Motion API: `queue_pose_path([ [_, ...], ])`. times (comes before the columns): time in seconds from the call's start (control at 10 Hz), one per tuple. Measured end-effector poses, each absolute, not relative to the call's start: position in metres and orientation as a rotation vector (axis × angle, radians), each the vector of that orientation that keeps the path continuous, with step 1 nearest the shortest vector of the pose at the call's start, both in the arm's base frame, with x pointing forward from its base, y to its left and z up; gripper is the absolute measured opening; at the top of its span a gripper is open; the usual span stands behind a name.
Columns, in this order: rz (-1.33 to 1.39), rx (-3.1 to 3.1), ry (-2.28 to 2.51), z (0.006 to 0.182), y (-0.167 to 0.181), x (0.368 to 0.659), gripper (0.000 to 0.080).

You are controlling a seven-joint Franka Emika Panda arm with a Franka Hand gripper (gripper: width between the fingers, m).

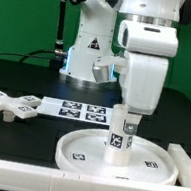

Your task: Assemble round table

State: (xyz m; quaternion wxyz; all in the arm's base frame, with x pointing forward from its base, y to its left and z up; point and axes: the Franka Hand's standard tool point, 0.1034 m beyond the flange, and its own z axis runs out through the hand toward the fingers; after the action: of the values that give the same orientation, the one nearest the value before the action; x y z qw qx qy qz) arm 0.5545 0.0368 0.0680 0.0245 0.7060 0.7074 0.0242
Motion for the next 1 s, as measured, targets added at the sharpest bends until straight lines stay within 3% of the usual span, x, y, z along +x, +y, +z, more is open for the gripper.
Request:
queue_pose_path([
  [0.1, 0.072, 2.166, 2.203, 0.0679, 0.0367, 0.5544, 0.056],
  [0.2, 0.072, 2.167, 2.203, 0.0678, 0.0361, 0.5544, 0.0412],
  [1.0, 0.066, 2.31, 2.065, 0.0677, 0.0355, 0.5539, 0.0409],
])
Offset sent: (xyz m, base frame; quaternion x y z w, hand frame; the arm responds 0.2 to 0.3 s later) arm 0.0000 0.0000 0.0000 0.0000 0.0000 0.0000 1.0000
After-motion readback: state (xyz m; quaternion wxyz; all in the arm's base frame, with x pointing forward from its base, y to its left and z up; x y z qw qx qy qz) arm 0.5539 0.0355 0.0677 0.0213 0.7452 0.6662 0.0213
